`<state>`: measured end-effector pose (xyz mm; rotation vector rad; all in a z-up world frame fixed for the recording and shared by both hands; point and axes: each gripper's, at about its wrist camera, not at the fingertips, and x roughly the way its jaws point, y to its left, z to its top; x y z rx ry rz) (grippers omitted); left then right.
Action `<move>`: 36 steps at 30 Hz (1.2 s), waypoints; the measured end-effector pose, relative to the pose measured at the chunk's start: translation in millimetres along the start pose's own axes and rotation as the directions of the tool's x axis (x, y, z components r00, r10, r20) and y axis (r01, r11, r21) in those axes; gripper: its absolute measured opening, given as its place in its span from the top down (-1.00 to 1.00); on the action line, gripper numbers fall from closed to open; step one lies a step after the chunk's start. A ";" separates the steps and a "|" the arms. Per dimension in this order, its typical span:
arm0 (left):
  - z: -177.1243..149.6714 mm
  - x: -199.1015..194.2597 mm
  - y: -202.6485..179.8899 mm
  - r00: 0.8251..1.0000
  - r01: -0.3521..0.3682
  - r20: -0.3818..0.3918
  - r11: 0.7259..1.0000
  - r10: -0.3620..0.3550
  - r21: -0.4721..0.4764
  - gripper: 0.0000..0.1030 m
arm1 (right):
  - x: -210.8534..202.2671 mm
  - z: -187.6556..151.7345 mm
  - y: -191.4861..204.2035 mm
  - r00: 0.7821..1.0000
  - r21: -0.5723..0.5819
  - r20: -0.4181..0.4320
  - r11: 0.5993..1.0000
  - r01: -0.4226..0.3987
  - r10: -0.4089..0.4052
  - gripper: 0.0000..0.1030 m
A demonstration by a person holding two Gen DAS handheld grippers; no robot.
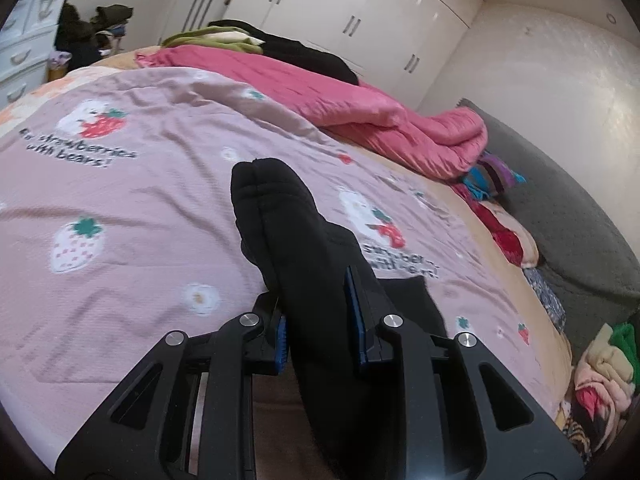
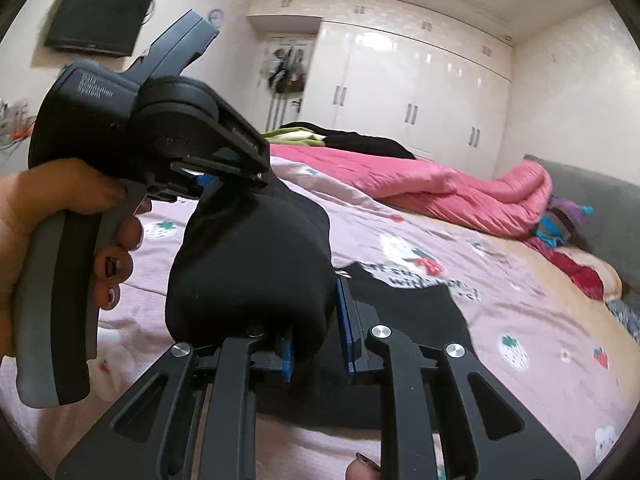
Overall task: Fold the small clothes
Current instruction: 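Fold the held shirt side over the shirt body with the right gripper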
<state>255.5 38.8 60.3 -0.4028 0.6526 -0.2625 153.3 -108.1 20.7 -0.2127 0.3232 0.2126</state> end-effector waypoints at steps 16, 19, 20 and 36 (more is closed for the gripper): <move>-12.4 72.9 -73.1 0.989 -0.066 -0.126 0.992 0.080 0.110 0.68 | 21.1 -23.8 -90.7 0.985 0.392 -0.143 0.919 -0.037 0.100 0.81; -15.4 85.0 -81.4 0.985 -0.074 -0.145 0.989 0.093 0.128 0.68 | 26.1 -30.3 -103.1 0.974 0.453 -0.168 0.890 -0.060 0.151 0.81; -16.2 90.0 -83.8 0.983 -0.074 -0.154 0.988 0.095 0.135 0.67 | 28.0 -34.1 -108.0 0.969 0.478 -0.178 0.876 -0.065 0.169 0.81; -24.8 139.2 -102.7 0.967 -0.046 -0.242 0.991 0.076 0.124 0.21 | 49.3 -67.6 -146.7 0.915 0.689 -0.225 0.718 -0.094 0.335 0.66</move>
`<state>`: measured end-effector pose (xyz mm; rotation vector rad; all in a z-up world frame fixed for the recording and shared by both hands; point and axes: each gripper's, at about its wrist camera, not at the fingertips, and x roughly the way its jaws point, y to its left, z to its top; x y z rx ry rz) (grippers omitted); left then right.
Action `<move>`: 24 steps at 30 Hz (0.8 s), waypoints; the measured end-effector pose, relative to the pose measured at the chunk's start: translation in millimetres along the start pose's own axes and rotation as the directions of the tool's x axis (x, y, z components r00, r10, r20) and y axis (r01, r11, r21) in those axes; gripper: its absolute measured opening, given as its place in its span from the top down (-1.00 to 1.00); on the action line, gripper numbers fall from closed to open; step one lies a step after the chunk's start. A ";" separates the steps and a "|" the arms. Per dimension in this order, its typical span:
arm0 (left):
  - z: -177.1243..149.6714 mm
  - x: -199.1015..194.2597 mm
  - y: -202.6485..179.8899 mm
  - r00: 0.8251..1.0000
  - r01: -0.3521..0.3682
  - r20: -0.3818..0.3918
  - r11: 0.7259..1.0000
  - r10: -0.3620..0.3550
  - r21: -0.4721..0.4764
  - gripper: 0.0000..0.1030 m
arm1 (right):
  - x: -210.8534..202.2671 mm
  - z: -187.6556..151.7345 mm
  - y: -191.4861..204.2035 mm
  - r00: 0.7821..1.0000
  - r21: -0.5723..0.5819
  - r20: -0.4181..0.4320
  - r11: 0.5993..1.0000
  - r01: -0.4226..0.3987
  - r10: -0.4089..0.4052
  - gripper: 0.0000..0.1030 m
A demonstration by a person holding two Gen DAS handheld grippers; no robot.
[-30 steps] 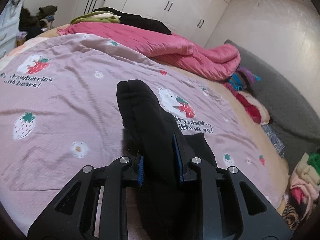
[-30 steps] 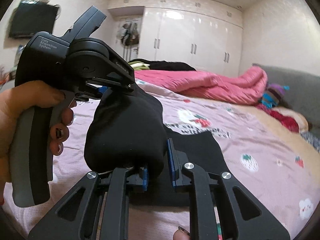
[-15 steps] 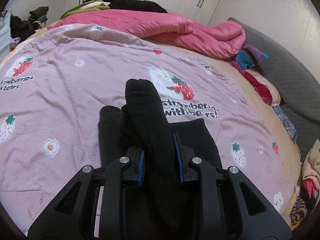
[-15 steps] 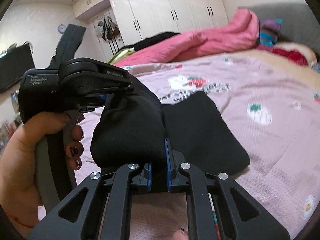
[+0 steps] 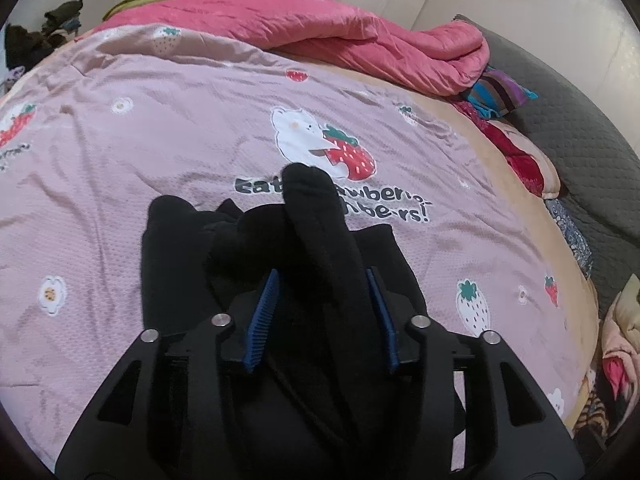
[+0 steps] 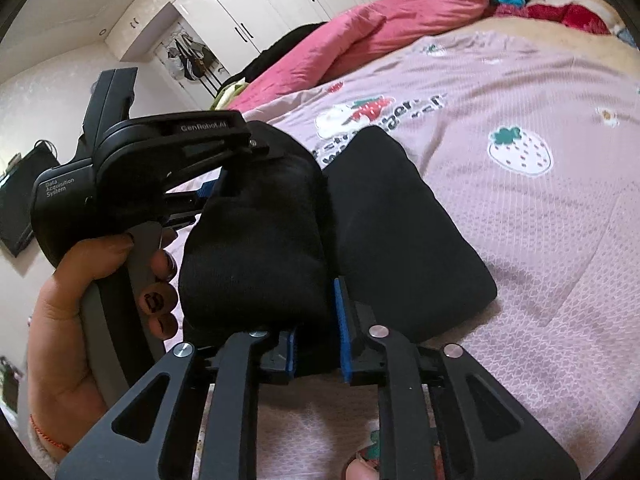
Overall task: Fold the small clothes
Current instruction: 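Fold the held shirt side over the shirt body with the right gripper, then lower the folded side onto the shirt and open the right gripper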
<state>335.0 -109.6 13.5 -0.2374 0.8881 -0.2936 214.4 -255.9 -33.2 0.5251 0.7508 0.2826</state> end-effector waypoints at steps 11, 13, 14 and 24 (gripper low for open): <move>0.9 -3.8 9.8 0.992 0.129 0.031 0.987 -0.126 -0.097 -0.40 | -0.3 -0.4 -31.6 0.993 0.179 -0.059 0.980 -0.091 0.103 0.34; -0.2 -15.4 14.4 0.991 0.128 0.058 0.987 -0.123 -0.095 -0.43 | -2.3 -0.9 -32.3 0.992 0.181 -0.063 0.979 -0.096 0.109 0.28; -2.2 -22.2 18.3 0.991 0.121 0.072 0.989 -0.115 -0.088 -0.44 | -4.2 -1.3 -31.0 0.992 0.173 -0.063 0.980 -0.094 0.106 0.21; -52.5 -61.3 60.0 0.995 -0.008 0.097 1.000 0.006 0.019 -0.46 | -18.0 14.4 -34.4 0.995 0.129 -0.044 0.988 -0.087 0.093 -0.27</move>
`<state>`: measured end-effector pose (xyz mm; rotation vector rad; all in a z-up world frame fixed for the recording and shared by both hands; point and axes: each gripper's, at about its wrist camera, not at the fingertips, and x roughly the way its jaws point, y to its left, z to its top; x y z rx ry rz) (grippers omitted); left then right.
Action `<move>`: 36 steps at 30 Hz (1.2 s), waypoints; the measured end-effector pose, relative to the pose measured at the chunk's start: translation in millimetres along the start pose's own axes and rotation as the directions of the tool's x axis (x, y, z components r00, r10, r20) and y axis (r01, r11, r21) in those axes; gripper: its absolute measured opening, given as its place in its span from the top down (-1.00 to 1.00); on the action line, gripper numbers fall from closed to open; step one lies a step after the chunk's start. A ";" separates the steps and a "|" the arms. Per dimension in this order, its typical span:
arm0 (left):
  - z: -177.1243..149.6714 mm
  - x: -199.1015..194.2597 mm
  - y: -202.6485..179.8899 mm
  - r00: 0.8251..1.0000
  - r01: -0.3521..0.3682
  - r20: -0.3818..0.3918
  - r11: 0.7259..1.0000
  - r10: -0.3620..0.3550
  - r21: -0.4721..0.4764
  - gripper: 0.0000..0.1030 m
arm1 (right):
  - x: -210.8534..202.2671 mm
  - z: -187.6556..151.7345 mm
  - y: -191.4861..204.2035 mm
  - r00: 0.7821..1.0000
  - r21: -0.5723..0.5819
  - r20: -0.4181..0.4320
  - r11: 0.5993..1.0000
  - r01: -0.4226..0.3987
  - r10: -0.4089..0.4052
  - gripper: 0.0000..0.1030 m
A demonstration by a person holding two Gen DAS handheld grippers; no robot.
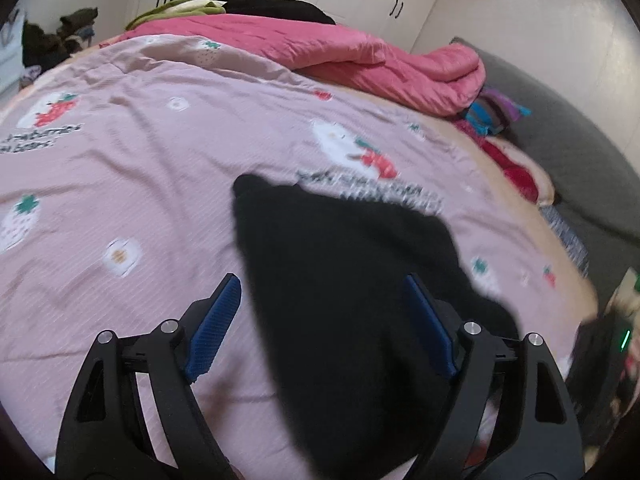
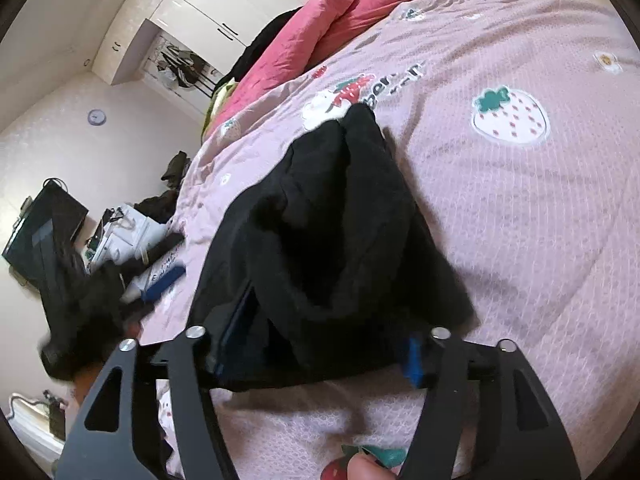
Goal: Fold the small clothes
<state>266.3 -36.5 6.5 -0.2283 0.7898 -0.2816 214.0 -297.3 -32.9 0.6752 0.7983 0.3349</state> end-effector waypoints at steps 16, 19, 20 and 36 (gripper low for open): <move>-24.6 12.9 -10.9 0.999 -0.003 -0.033 0.996 0.005 0.084 -0.52 | 31.3 52.8 13.9 0.996 -0.071 -0.083 0.997 -0.031 0.026 0.58; -23.4 10.5 -13.1 1.000 0.000 -0.027 0.996 0.003 0.092 -0.52 | 10.7 56.3 35.6 1.000 -0.199 0.008 0.980 -0.014 0.016 0.63; -22.9 9.9 -13.2 1.000 0.010 -0.026 0.996 -0.008 0.086 -0.52 | 9.0 55.3 38.7 1.000 -0.238 0.025 0.971 0.019 -0.013 0.64; -32.1 15.7 -20.7 0.999 0.011 -0.050 0.996 -0.006 0.093 -0.55 | 16.4 33.3 0.3 0.983 -0.198 0.007 0.963 0.181 -0.183 0.20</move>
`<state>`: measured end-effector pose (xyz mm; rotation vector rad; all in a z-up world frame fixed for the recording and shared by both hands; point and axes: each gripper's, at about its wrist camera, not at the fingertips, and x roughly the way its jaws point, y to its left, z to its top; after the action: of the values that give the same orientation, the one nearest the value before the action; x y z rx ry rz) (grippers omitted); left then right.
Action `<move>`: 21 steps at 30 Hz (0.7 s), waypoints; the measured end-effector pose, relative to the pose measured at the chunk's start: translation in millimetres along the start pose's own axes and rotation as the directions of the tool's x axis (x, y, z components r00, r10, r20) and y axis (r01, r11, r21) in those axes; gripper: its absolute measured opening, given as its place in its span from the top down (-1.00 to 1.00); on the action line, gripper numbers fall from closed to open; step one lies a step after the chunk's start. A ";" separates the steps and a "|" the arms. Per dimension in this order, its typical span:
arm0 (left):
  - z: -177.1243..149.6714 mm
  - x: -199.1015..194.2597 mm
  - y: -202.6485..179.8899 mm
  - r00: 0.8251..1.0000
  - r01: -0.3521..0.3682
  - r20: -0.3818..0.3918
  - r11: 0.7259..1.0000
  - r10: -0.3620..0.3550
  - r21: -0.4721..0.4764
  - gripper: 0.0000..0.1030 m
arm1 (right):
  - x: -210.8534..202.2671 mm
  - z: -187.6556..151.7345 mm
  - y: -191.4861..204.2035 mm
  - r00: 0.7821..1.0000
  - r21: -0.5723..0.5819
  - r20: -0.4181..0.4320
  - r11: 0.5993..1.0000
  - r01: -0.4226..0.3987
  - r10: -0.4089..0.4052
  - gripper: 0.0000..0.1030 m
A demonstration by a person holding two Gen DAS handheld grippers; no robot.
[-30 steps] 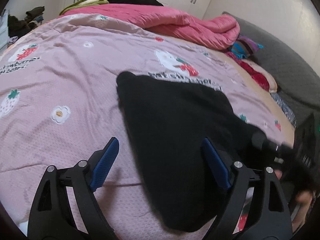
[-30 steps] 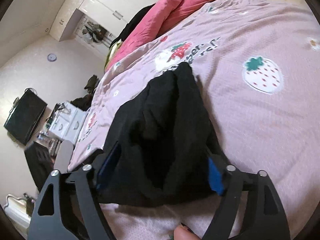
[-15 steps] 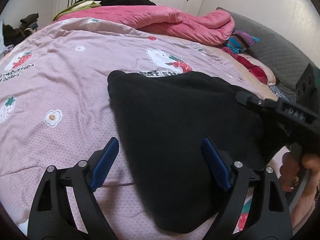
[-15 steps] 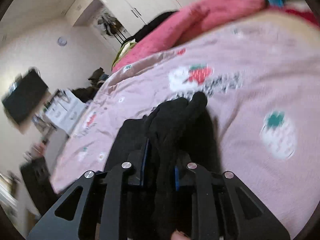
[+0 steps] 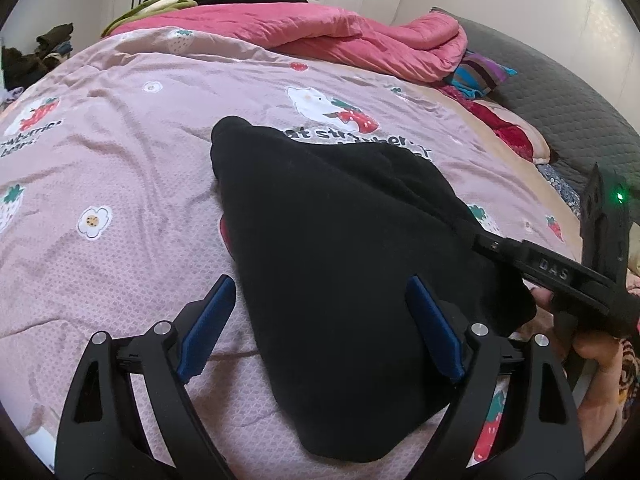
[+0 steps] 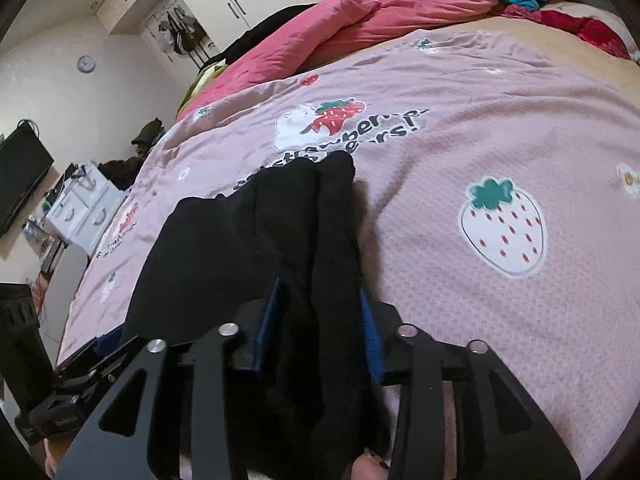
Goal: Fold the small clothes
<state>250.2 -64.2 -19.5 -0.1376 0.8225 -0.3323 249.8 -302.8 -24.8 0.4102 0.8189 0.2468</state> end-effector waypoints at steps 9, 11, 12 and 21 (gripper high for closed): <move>-2.5 -21.2 -1.6 0.999 -0.011 0.036 1.000 0.011 0.003 -0.66 | -55.9 -16.0 11.9 0.984 -0.009 0.162 0.997 0.073 -0.071 -0.61; -2.9 -29.8 -3.8 0.999 -0.012 0.049 1.000 0.011 0.013 -0.66 | -71.1 -20.7 17.0 0.975 -0.016 0.207 0.996 0.084 -0.079 -0.86; -3.6 -34.3 -5.1 0.998 -0.014 0.056 1.000 0.013 0.019 -0.72 | -78.5 -23.7 19.9 0.969 -0.021 0.232 0.996 0.091 -0.083 -0.87; -28.3 -82.0 -15.7 0.993 -0.017 0.118 1.000 0.014 0.026 -0.82 | -136.9 -70.5 37.2 0.916 -0.068 0.382 0.985 0.158 -0.120 -0.91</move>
<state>173.8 -50.7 22.2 -0.1249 0.7015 -0.3176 104.5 -301.7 38.3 0.2921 0.4516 0.0695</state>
